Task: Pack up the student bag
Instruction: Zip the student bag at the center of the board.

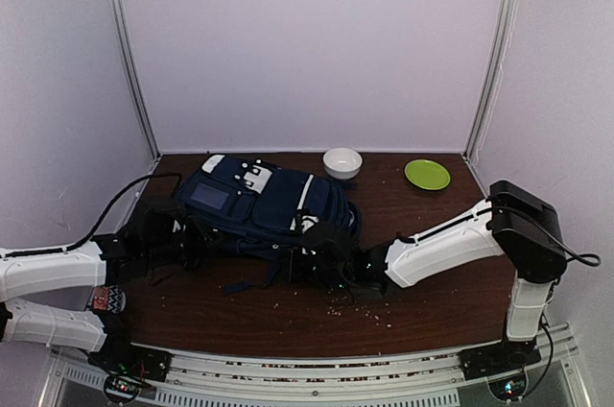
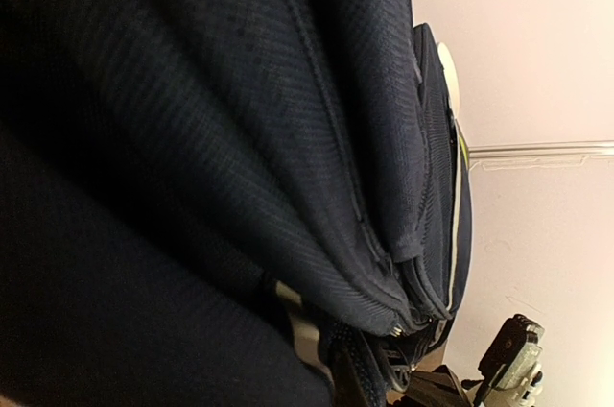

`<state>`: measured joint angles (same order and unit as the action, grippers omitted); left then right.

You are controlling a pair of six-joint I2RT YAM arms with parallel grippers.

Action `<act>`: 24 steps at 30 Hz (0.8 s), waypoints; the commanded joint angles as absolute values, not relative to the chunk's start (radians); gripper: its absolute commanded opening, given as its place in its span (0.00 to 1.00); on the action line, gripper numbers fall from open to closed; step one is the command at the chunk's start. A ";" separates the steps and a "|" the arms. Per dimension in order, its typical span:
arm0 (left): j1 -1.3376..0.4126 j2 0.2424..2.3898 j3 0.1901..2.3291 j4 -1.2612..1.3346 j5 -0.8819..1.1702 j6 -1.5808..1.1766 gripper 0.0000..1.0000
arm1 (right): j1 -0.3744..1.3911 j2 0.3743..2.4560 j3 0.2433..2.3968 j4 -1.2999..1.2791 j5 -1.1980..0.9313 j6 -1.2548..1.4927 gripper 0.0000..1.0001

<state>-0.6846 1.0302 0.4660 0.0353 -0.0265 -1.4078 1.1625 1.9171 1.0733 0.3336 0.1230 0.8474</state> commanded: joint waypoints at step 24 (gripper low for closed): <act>-0.703 0.905 0.557 0.194 0.033 -1.383 0.00 | 1.081 1.886 0.951 0.672 -0.098 0.788 0.50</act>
<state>-0.6846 0.9703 0.4664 -0.0097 -0.0231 -1.4075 1.0969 1.8587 0.9195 0.6334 -0.0849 0.7864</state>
